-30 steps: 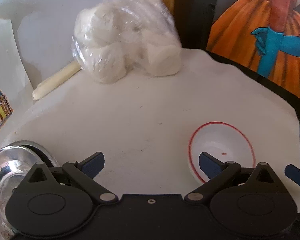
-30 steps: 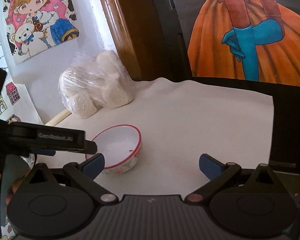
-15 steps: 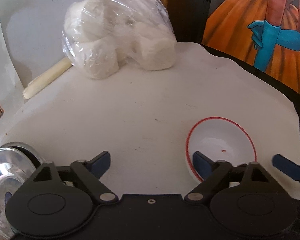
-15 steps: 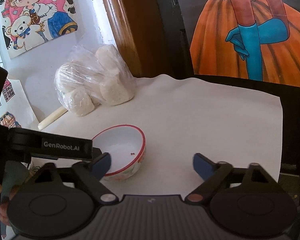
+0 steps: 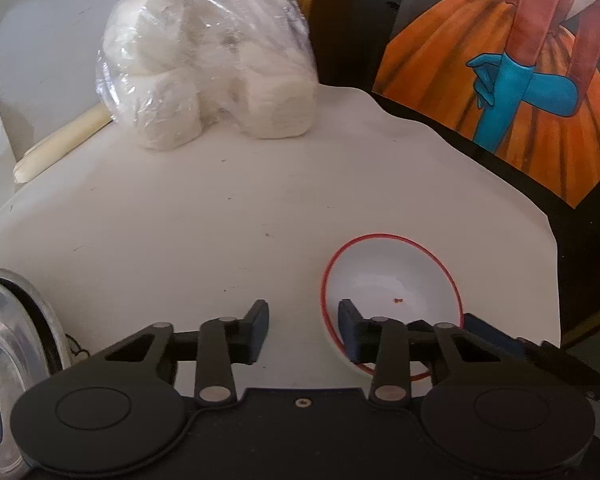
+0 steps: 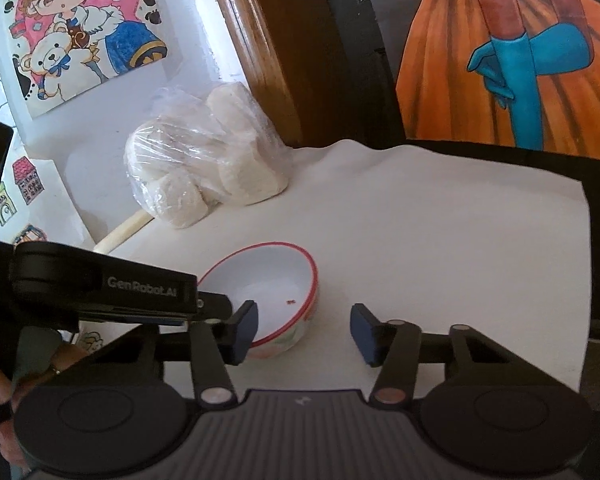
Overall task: Organize plates and bowls
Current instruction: 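Close both grippers on the rim of the small white bowl, then lift the small white bowl with both grippers and carry it toward the steel bowl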
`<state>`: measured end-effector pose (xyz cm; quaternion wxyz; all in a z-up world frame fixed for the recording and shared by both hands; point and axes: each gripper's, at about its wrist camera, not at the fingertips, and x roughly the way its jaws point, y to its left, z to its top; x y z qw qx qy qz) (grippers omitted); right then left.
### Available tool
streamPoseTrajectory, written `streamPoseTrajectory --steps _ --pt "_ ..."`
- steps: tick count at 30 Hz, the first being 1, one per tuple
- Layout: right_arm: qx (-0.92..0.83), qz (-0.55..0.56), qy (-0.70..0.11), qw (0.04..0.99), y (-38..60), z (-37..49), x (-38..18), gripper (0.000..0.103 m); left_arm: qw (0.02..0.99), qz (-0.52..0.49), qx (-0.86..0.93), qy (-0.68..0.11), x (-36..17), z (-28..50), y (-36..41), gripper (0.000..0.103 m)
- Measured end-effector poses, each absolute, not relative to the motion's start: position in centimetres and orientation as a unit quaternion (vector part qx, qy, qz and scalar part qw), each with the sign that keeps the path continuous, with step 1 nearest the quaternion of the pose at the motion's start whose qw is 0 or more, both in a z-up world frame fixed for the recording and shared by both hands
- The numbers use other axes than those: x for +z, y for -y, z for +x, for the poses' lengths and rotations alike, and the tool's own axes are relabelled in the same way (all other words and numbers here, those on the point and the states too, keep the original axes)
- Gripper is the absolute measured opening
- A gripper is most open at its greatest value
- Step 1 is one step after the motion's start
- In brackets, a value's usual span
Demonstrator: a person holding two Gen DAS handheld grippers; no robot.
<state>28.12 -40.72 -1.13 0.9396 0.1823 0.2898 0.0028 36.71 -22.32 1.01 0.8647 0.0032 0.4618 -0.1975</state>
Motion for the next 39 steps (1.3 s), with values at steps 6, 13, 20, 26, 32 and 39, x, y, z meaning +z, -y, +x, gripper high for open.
streamPoseTrajectory --steps 6,13,20,26,32,39 --pt "0.014 0.19 -0.297 0.936 40.5 28.3 -1.4 0.047 0.859 -0.007 -0.215 -0.464 0.8 36.8 22.3 0.018" --pt "0.018 0.198 -0.296 0.934 40.1 28.5 -1.7 0.038 0.855 -0.013 -0.228 -0.466 0.9 36.7 22.5 0.009" --pt "0.023 0.204 -0.301 0.931 40.1 28.2 -1.6 0.027 0.854 -0.012 -0.218 -0.472 1.4 35.9 21.8 0.007" --pt "0.033 0.212 -0.284 0.934 39.8 26.9 -1.0 0.022 0.861 -0.022 -0.215 -0.461 2.6 34.4 20.4 0.007" --pt "0.043 0.204 -0.246 0.947 39.1 24.7 1.1 0.021 0.877 -0.049 -0.219 -0.424 5.2 31.6 18.5 0.007" --pt "0.074 0.186 -0.212 0.956 37.1 21.9 3.2 0.022 0.896 -0.097 -0.207 -0.38 7.8 27.1 14.9 0.007"
